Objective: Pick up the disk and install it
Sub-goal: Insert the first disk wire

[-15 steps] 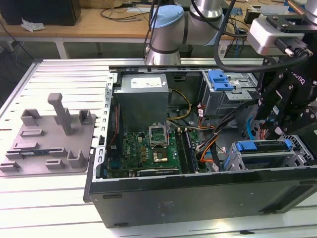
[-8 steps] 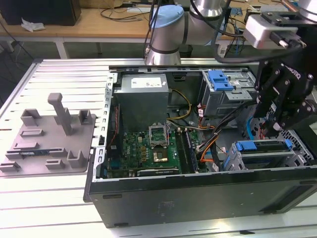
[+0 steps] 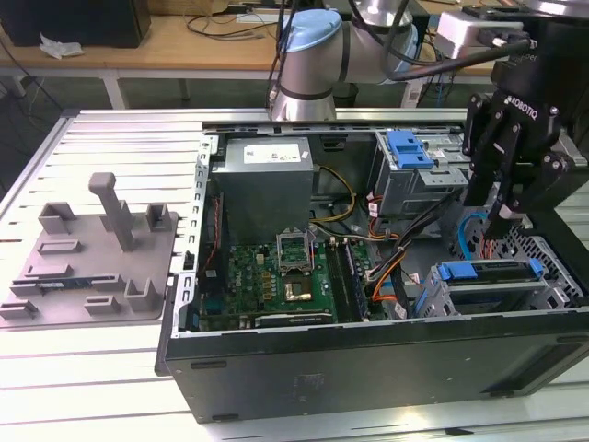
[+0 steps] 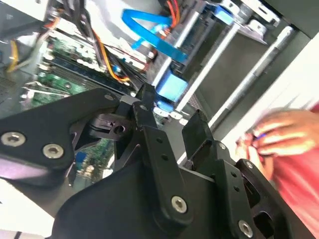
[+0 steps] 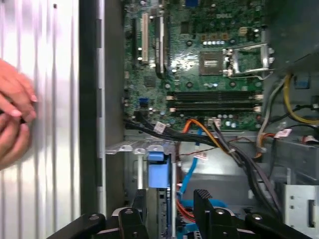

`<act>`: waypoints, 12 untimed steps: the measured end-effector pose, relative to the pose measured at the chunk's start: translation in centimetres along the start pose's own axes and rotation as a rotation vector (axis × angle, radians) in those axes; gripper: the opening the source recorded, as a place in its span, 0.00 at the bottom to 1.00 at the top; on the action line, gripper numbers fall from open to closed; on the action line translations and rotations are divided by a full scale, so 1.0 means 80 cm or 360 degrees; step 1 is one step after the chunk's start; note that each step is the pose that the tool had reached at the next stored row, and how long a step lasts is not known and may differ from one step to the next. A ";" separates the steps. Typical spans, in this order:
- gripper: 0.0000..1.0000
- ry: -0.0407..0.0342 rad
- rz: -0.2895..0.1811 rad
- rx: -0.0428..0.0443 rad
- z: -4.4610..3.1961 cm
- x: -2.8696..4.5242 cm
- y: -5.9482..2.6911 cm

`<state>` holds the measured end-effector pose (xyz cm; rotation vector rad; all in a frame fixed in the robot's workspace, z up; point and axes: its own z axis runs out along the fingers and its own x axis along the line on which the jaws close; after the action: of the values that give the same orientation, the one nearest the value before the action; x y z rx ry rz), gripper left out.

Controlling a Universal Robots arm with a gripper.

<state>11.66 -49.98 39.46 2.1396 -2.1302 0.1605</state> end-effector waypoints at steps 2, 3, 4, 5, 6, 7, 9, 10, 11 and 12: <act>0.50 0.0088 0.0001 -0.0001 -0.0003 -0.0021 -0.001; 0.50 0.0116 0.0001 -0.0002 -0.0005 -0.0030 -0.001; 0.50 0.0144 0.0001 -0.0002 -0.0007 -0.0039 -0.002; 0.50 0.0174 0.0001 -0.0004 -0.0010 -0.0055 -0.002; 0.50 0.0201 0.0000 -0.0007 -0.0014 -0.0085 -0.004; 0.50 0.0208 0.0000 -0.0009 -0.0017 -0.0106 -0.006; 0.50 0.0215 -0.0001 -0.0014 -0.0028 -0.0171 -0.011; 0.50 0.0224 -0.0002 -0.0020 -0.0032 -0.0229 -0.016; 0.50 0.0231 -0.0002 -0.0023 -0.0033 -0.0261 -0.019; 0.50 0.0236 -0.0003 -0.0025 -0.0035 -0.0287 -0.022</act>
<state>13.37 -47.67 39.36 2.0515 -2.0402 0.2914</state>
